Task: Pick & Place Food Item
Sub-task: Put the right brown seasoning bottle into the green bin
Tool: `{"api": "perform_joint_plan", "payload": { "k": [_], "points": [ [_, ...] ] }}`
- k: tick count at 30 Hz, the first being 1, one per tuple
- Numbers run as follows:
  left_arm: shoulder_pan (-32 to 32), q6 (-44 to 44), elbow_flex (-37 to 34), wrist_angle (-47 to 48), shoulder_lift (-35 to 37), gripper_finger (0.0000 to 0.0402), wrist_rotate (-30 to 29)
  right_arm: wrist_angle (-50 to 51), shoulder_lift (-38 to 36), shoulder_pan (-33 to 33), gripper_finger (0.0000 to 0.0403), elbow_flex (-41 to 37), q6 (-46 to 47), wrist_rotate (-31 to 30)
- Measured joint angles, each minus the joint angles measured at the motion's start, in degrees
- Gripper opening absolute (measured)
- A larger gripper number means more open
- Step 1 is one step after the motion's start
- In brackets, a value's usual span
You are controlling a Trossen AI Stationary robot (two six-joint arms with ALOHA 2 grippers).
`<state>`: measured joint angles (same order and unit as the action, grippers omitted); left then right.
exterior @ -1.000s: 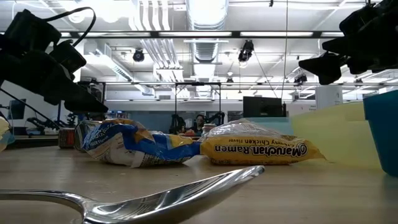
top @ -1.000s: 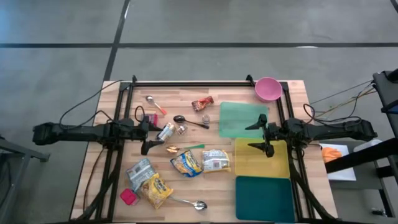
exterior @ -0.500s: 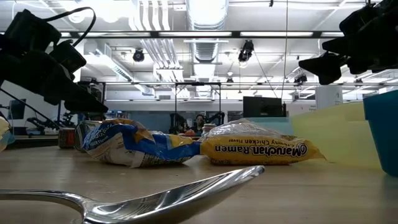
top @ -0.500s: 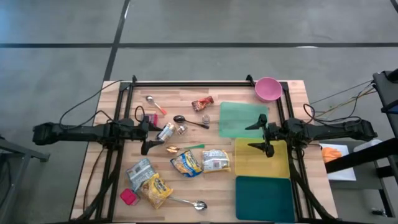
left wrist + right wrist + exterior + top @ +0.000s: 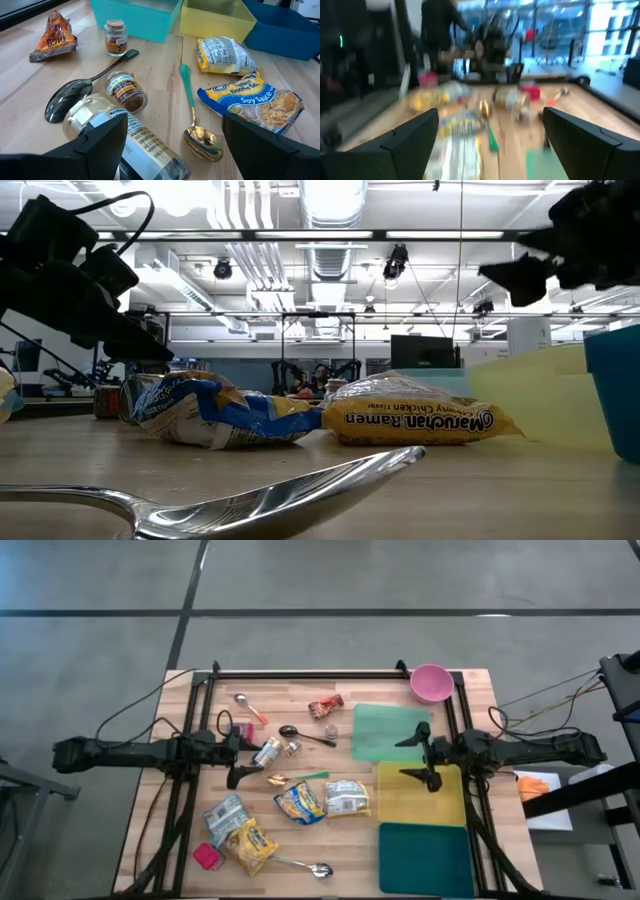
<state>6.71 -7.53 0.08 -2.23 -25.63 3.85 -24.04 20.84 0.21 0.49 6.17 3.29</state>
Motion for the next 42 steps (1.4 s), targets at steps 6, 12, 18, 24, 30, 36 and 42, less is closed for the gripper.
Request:
{"api": "perform_joint_plan", "payload": {
  "k": [6,12,18,24,30,36,42],
  "points": [
    [-0.01,0.02,0.00,-0.32,0.00,0.0333,-0.01,-9.26,-0.07,-0.02,0.0352,0.03,7.60,-6.46],
    [0.62,-16.46,2.34,-7.92,-0.07,0.0333,-1.19,-7.81,1.56,-0.11,0.0352,3.57,9.60,-5.86],
    [0.64,-14.97,13.86,-0.28,-0.92,0.0333,1.92,12.03,5.29,-0.11,0.0352,15.82,10.95,-5.82],
    [0.67,-15.81,26.79,15.69,-3.73,0.0333,2.15,31.92,11.62,-0.11,0.0352,32.76,13.04,-5.84],
    [0.67,-20.73,33.63,18.82,-4.21,0.0333,2.17,36.46,17.93,-0.11,0.0352,45.25,13.15,-5.84],
    [0.67,-22.97,36.45,17.85,-4.09,0.0333,2.11,46.66,23.45,-0.73,0.0352,52.49,16.65,-6.14],
    [0.67,-25.90,36.03,18.22,-4.24,0.0333,2.06,49.18,28.18,-1.93,0.0352,54.73,22.04,-6.04]
  ]
}}
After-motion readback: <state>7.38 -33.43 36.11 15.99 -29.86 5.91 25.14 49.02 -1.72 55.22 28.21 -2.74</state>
